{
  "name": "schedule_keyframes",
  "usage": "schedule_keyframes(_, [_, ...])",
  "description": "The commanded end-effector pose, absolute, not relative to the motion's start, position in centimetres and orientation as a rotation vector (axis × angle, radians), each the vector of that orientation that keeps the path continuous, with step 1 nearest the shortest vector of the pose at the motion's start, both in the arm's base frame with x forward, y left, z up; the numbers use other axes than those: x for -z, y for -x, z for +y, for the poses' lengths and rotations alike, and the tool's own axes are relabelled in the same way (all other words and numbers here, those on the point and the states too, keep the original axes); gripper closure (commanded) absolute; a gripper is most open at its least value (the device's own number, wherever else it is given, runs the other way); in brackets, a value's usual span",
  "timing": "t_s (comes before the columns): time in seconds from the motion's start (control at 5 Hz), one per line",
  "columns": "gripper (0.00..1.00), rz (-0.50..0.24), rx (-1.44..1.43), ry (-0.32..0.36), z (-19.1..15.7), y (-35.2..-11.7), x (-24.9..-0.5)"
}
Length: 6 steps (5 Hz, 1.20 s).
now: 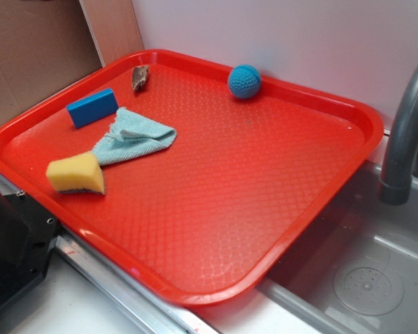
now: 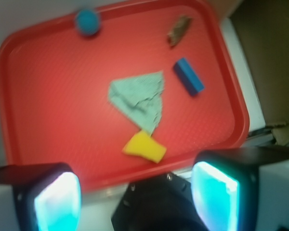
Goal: Grab the wood chip.
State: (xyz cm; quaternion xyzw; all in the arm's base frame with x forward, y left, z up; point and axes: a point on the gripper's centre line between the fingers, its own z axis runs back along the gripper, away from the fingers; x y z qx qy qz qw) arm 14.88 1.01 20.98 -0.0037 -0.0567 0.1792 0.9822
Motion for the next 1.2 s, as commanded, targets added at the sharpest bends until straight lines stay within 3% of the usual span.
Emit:
schedule_keyframes(0.0, [0.0, -0.328, -0.733, -0.101, 6.6, -19.8, -17.7])
schedule_keyframes(0.2, [0.0, -0.471, -0.879, -0.159, 8.8, -21.5, -15.8])
schedule_keyframes(0.4, [0.0, -0.546, -0.958, -0.212, 10.7, -23.7, -13.9])
schedule_keyframes(0.6, [0.0, -0.562, -0.975, -0.228, 13.2, -26.3, -11.0])
schedule_keyframes(1.0, [0.0, -0.478, -0.954, -0.22, 16.0, -29.3, -6.2])
